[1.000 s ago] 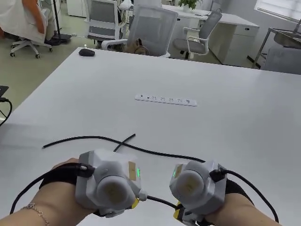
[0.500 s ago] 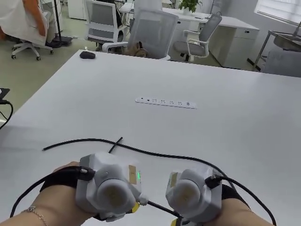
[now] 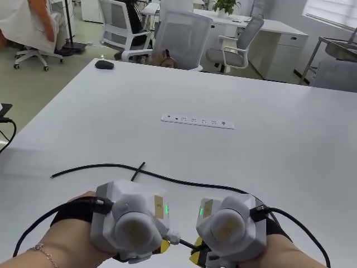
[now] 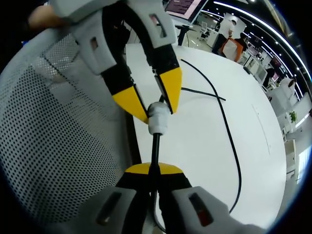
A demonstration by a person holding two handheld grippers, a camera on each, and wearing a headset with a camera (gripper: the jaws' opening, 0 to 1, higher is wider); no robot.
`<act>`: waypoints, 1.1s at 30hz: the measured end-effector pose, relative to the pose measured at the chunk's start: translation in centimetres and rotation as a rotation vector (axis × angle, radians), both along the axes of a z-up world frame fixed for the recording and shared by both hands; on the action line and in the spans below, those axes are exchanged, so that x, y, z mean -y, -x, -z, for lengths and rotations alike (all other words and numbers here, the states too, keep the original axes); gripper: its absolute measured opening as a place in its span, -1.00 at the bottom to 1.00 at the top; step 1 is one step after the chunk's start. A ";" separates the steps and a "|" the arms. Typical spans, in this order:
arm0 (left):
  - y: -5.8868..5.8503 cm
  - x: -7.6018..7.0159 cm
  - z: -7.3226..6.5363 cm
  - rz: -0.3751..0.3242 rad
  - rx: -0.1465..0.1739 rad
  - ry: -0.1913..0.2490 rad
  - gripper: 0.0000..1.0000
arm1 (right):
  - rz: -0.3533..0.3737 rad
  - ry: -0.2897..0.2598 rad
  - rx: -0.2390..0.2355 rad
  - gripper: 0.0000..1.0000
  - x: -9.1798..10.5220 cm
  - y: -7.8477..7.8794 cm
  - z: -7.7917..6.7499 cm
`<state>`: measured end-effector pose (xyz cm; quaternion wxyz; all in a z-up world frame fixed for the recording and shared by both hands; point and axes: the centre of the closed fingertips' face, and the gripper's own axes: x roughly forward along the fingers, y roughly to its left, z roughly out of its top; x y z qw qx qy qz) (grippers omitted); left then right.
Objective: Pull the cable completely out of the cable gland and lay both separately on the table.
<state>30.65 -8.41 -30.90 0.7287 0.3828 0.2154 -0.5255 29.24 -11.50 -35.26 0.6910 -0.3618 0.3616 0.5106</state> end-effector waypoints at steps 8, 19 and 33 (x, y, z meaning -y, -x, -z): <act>-0.3 -0.5 0.2 -0.020 0.001 -0.015 -0.66 | 0.066 0.093 -0.015 -0.95 2.2 -0.6 1.2; -0.5 -0.8 0.2 -0.030 0.008 -0.022 -0.66 | 0.117 0.166 -0.043 -0.95 3.9 -0.6 2.0; -0.5 -0.7 0.1 -0.026 0.020 -0.022 -0.66 | 0.041 0.125 -0.037 -0.57 2.2 0.3 1.7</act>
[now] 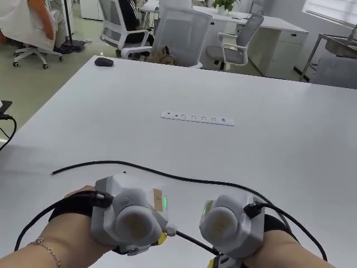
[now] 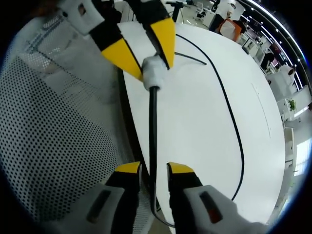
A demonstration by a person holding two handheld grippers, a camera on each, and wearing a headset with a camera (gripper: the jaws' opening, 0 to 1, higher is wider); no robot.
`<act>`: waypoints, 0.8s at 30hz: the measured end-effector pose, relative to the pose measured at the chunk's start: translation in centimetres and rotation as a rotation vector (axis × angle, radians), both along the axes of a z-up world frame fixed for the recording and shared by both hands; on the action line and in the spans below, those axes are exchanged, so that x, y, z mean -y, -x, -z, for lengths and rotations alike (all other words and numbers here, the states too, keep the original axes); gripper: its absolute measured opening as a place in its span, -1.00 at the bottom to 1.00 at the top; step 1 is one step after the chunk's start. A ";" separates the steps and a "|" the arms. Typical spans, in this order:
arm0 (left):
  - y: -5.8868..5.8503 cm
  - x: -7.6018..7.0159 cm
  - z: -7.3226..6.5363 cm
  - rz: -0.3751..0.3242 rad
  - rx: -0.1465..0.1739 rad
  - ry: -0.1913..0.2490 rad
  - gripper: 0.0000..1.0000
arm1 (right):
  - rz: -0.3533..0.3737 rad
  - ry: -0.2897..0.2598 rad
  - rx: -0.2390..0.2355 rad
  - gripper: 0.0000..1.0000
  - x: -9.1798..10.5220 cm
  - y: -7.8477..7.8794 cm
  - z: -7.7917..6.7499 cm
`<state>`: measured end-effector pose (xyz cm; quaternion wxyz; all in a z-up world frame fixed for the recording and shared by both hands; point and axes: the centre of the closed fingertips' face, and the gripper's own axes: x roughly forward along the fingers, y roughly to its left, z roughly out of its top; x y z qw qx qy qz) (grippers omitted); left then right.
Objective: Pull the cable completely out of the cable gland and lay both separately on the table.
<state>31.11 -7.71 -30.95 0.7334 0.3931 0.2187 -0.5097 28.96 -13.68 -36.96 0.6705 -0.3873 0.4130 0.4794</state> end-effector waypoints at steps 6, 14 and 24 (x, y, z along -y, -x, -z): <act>0.3 0.5 -0.2 0.026 0.005 0.011 -0.66 | -0.060 -0.131 0.023 -0.53 -2.7 0.4 -1.7; 0.3 0.7 -0.2 0.040 0.007 0.016 -0.66 | -0.035 -0.128 0.031 -0.93 -2.3 -0.2 -1.6; 0.0 0.4 -0.2 0.020 0.009 0.011 -0.66 | 0.037 -0.033 0.033 -0.95 0.0 -0.9 -0.6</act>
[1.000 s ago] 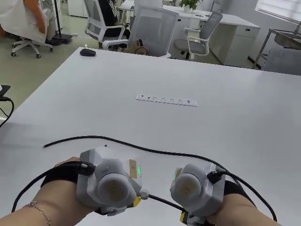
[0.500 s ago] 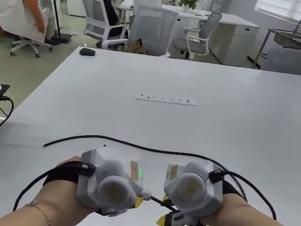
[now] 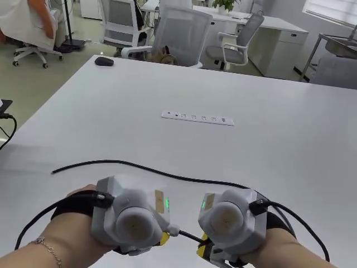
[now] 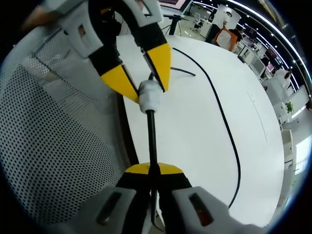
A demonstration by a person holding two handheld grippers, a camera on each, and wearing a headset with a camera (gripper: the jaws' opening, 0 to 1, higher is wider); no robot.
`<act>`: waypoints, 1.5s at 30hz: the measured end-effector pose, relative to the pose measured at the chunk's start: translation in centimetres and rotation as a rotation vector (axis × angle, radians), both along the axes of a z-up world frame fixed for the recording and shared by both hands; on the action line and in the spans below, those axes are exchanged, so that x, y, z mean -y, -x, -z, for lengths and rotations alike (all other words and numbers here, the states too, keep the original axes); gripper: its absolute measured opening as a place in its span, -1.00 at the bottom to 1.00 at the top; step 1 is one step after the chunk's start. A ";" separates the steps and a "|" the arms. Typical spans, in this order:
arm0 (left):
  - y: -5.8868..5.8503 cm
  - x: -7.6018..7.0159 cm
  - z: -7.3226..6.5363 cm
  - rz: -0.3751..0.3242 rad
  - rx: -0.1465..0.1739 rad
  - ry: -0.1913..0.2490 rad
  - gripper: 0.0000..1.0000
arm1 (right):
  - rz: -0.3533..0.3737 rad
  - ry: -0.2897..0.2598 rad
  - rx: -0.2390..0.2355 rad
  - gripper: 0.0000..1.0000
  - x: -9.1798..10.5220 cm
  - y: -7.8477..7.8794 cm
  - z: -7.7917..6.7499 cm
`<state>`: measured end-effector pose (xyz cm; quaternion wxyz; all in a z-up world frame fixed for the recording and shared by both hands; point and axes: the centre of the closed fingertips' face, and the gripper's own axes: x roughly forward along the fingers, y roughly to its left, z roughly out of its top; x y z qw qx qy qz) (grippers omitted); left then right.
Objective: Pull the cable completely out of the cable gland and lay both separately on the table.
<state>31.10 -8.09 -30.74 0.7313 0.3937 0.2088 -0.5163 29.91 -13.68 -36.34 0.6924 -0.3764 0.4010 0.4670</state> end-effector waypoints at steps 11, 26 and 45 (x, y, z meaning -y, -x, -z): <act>-0.1 -0.3 0.0 -0.015 0.003 -0.008 -0.66 | 0.061 0.151 -0.015 -0.95 3.2 -0.3 1.2; 0.1 -0.2 0.2 -0.006 -0.003 -0.017 -0.66 | -0.050 0.020 0.000 -0.70 -0.3 0.6 0.1; 0.2 0.1 0.0 0.011 -0.002 -0.001 -0.66 | 0.002 -0.075 -0.024 -0.95 -1.2 0.2 -0.5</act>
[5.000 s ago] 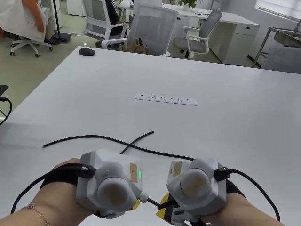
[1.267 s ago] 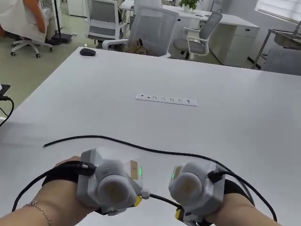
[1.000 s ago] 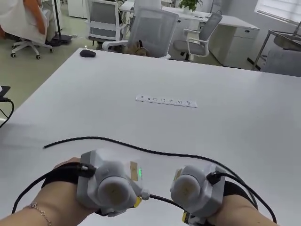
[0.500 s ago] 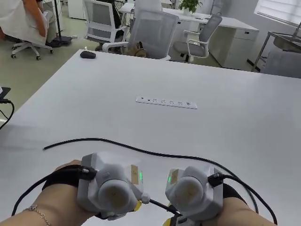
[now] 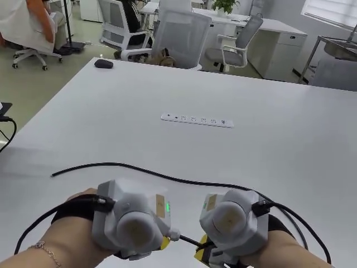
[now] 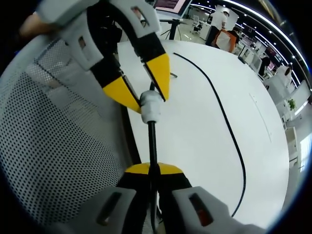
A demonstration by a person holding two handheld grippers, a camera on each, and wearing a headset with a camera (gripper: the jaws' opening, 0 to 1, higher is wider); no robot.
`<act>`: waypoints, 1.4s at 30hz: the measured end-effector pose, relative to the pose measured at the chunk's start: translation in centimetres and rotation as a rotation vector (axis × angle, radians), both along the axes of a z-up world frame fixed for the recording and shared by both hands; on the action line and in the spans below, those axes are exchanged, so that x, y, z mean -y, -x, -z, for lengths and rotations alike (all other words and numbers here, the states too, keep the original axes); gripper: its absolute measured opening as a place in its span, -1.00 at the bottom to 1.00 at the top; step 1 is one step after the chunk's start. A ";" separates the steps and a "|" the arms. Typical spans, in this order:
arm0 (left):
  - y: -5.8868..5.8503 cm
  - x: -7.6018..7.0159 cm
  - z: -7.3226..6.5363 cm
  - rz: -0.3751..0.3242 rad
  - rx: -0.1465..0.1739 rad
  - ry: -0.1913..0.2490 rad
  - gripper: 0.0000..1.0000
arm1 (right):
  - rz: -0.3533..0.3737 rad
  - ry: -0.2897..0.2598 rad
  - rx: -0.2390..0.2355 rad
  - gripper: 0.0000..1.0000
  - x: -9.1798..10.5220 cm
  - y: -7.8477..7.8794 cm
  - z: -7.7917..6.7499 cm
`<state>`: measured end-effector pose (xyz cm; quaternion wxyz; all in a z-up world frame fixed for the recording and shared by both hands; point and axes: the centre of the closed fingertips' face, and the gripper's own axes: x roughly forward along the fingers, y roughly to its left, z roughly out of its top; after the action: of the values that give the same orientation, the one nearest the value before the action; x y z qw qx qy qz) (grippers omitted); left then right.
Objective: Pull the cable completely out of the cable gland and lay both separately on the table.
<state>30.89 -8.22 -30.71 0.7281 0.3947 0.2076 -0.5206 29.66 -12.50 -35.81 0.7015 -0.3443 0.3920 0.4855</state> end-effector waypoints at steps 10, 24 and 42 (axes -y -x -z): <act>-0.3 -0.4 0.1 -0.022 0.003 -0.007 -0.66 | 0.059 0.110 -0.023 -0.95 2.4 -0.1 1.2; -0.2 -0.4 0.2 -0.017 0.000 -0.014 -0.66 | 0.025 0.150 -0.018 -0.70 2.5 0.3 1.3; 0.4 -0.2 0.5 0.016 -0.011 -0.017 -0.66 | -0.044 -0.074 -0.001 -0.95 -1.9 0.8 -1.0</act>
<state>30.51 -8.06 -31.19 0.7194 0.3998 0.2129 -0.5267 28.91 -10.62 -34.86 0.7029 -0.3264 0.3664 0.5149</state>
